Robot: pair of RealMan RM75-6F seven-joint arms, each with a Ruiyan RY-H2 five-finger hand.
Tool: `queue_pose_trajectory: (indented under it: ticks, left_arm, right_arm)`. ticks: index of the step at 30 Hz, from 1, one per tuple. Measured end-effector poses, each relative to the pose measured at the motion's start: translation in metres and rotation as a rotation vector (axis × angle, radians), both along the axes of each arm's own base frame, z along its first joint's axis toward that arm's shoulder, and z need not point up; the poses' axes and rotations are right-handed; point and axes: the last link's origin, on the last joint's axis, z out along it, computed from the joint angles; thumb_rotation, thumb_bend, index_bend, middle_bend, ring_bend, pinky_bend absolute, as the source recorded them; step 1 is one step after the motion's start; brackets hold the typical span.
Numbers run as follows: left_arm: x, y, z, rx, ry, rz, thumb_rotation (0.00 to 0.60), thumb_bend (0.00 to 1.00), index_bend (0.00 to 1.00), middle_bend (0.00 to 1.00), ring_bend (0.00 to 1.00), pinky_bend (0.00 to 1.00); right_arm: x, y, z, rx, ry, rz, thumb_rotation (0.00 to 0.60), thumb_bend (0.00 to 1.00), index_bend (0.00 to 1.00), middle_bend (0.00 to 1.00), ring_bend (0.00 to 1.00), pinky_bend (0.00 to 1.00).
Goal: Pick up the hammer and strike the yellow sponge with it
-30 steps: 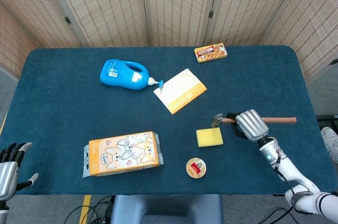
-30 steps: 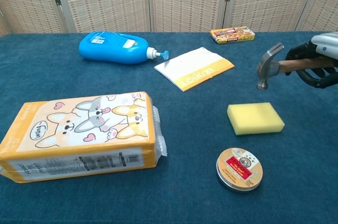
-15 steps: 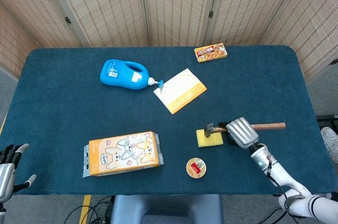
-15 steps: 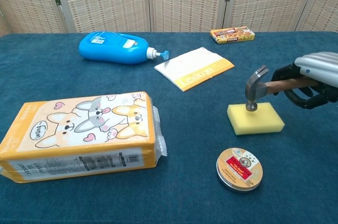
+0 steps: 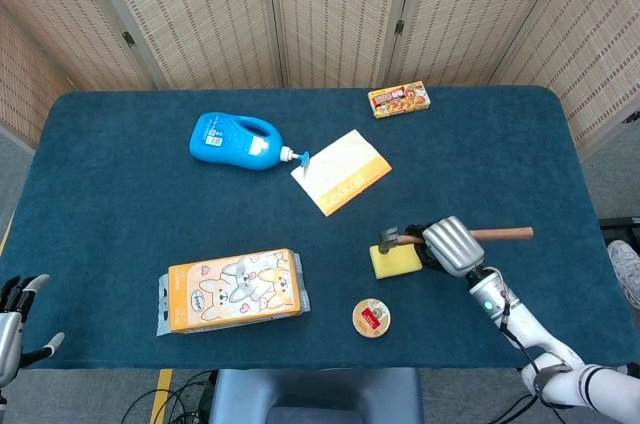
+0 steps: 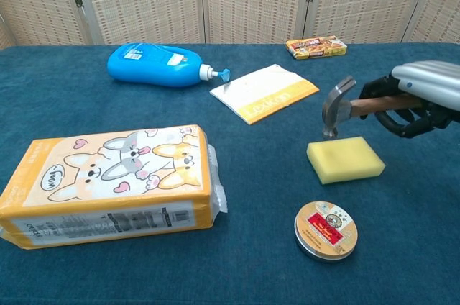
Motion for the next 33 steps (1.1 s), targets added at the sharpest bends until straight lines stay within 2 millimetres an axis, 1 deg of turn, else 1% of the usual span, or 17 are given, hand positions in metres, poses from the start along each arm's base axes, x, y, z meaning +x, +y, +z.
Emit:
queue_pose_trajectory:
  ticks: [2, 4, 10, 15, 17, 19, 22, 25, 27, 30, 33]
  left_arm:
    - [0.0, 0.0, -0.001, -0.002, 0.0, 0.0, 0.6, 0.21, 0.17, 0.2, 0.12, 0.18]
    - [0.001, 0.0, -0.001, -0.004, 0.0, -0.001, 0.6, 0.21, 0.17, 0.2, 0.12, 0.18]
    - [0.001, -0.001, -0.001, -0.008, 0.001, 0.002, 0.6, 0.21, 0.17, 0.2, 0.12, 0.18]
    - [0.002, -0.002, -0.001, -0.009, -0.003, 0.003, 0.6, 0.21, 0.17, 0.2, 0.12, 0.18]
    - [0.001, -0.002, -0.001, -0.008, -0.002, 0.005, 0.6, 0.21, 0.17, 0.2, 0.12, 0.18]
    - [0.001, -0.002, 0.0, -0.006, 0.0, 0.005, 0.6, 0.21, 0.17, 0.2, 0.12, 0.18]
    - [0.002, -0.002, 0.001, -0.003, -0.002, 0.001, 0.6, 0.21, 0.17, 0.2, 0.12, 0.18]
    - [0.002, -0.002, 0.0, -0.005, -0.004, 0.0, 0.6, 0.21, 0.17, 0.2, 0.12, 0.18]
    - [0.003, -0.002, -0.001, -0.008, -0.003, -0.001, 0.6, 0.21, 0.17, 0.2, 0.12, 0.18]
    - [0.004, -0.002, -0.002, -0.01, -0.003, -0.003, 0.6, 0.21, 0.17, 0.2, 0.12, 0.18]
    - [0.005, -0.002, -0.001, -0.008, 0.0, -0.006, 0.6, 0.21, 0.17, 0.2, 0.12, 0.18]
  right_arm:
    - [0.002, 0.001, 0.003, -0.005, -0.009, 0.006, 0.6, 0.77, 0.81, 0.86, 0.73, 0.75]
    - [0.0, 0.002, 0.002, 0.0, -0.002, 0.002, 0.6, 0.77, 0.81, 0.86, 0.73, 0.75]
    - [-0.014, 0.002, -0.011, 0.034, 0.067, -0.026, 0.6, 0.77, 0.81, 0.86, 0.73, 0.75]
    - [-0.031, 0.005, -0.028, 0.083, 0.151, -0.053, 0.6, 0.77, 0.81, 0.86, 0.73, 0.75]
    - [-0.032, 0.005, -0.03, 0.081, 0.156, -0.051, 0.6, 0.77, 0.81, 0.86, 0.73, 0.75]
    - [-0.03, 0.005, -0.028, 0.066, 0.133, -0.047, 0.6, 0.77, 0.81, 0.86, 0.73, 0.75]
    - [-0.024, -0.001, -0.018, 0.023, 0.067, -0.042, 0.6, 0.77, 0.81, 0.86, 0.73, 0.75]
    - [-0.019, -0.01, -0.006, -0.021, 0.02, -0.053, 0.6, 0.77, 0.81, 0.86, 0.73, 0.75]
    - [-0.017, -0.017, -0.003, -0.036, 0.0, -0.066, 0.6, 0.77, 0.81, 0.86, 0.73, 0.75]
    - [-0.016, -0.026, -0.004, -0.043, -0.004, -0.079, 0.6, 0.77, 0.81, 0.85, 0.73, 0.75]
    - [-0.015, -0.037, -0.011, -0.042, -0.003, -0.092, 0.6, 0.75, 0.81, 0.82, 0.73, 0.75]
